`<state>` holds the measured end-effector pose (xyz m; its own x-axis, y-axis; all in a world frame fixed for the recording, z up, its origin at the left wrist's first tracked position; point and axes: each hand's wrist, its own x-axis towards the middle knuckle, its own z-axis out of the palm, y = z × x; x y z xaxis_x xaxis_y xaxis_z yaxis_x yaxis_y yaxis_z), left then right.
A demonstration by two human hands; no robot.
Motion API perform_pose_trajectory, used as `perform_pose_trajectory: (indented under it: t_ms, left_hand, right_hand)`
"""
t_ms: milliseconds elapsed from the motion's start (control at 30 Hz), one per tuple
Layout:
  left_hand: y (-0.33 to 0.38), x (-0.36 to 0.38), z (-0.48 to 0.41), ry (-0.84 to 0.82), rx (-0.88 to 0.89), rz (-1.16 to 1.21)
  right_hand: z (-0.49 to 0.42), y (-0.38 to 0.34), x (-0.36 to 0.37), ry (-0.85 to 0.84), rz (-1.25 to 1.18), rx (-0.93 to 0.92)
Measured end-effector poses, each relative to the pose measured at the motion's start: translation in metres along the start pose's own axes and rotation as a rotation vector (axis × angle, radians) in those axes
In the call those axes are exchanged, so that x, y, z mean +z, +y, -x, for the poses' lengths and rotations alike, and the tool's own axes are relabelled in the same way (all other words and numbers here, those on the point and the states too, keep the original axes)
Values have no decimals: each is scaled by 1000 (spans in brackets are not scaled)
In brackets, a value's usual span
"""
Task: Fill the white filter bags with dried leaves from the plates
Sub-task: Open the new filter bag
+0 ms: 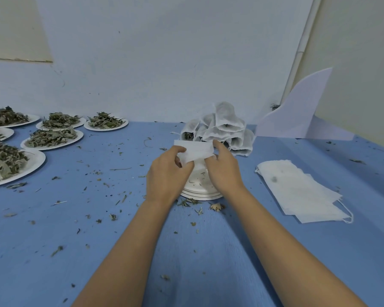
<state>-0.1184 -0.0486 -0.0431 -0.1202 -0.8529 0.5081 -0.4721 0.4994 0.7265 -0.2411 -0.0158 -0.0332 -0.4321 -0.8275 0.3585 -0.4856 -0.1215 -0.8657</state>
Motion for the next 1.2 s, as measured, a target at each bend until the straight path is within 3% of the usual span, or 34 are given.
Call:
perform_pose_trajectory:
  t_ms: [100, 300, 433, 500, 633, 933, 1067, 1200]
  left_hand:
    - [4, -1, 0, 95, 1, -105]
    - [8, -7, -6, 141, -130, -170]
    - [11, -6, -5, 121, -167, -209]
    - [11, -5, -5, 101, -153, -228]
    - [11, -5, -4, 32, -67, -301]
    - [3, -8, -6, 30, -49, -326]
    - [-2, -9, -8, 40, -49, -377]
    - [-10, -11, -13, 94, -118, -311]
  right_hand:
    - [4, 0, 0, -15, 100, -76]
    - [11, -11, -1, 135, 328, -656]
    - [13, -11, 0, 123, 572, -750]
    - [12, -11, 0, 108, 736, -706]
    - [9, -11, 2, 41, 944, -436]
    - [9, -6, 9, 56, 996, -384]
    - [9, -7, 14, 44, 928, -412]
    - [10, -19, 29, -81, 504, -376]
